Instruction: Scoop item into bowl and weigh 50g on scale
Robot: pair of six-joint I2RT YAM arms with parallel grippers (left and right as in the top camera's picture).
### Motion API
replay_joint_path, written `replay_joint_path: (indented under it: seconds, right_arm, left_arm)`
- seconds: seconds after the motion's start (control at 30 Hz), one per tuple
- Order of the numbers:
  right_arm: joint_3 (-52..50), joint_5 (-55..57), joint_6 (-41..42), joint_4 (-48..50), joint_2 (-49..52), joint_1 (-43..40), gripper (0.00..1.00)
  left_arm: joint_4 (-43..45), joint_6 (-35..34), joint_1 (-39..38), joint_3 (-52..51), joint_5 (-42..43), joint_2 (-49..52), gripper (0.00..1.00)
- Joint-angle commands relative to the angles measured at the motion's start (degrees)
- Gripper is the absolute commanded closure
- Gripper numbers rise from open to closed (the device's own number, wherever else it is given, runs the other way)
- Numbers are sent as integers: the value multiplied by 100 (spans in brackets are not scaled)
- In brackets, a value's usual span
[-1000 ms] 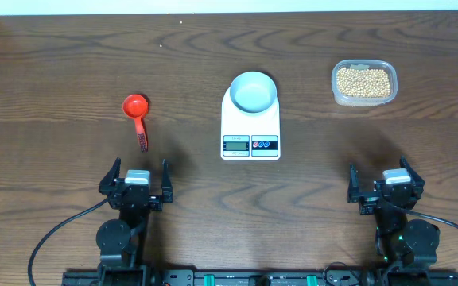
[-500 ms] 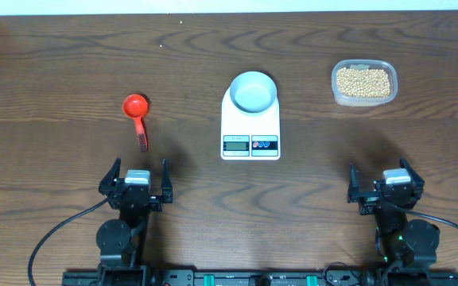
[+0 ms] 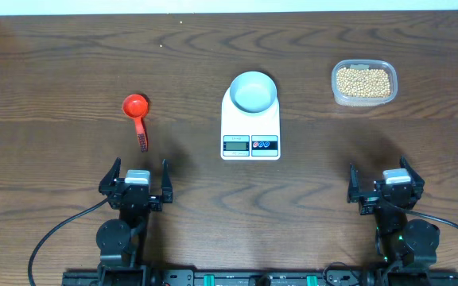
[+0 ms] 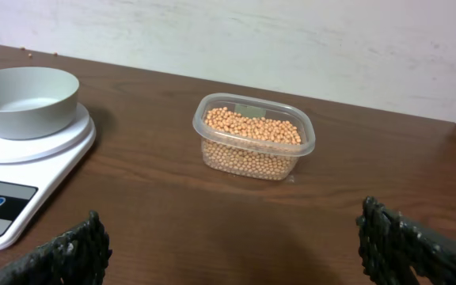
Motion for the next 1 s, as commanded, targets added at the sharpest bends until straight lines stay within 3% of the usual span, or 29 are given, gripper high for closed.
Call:
replay_joint_path:
  seconds: [0.0,0.27,0.47,0.77,0.97]
  right_arm:
    - [-28,39,-42,11,-33,50,1]
    - [-28,39,-42,11,-33,50,1]
    - [-28,39,-42,11,-33,50,1]
    - [-28,39,-42,11,-33,50,1]
    - [-28,39,-42,11,-33,50,1]
  left_arm:
    - [-216,-118,31,-79,15,13,2]
    - [-223,-271,33,-35,-55,39,2]
    - [-219,-555,33,363,-50,673,2]
    - [-334,-682,33,2044,9,2879,2]
    - [-1340,-828,33,3829,59,4789,2]
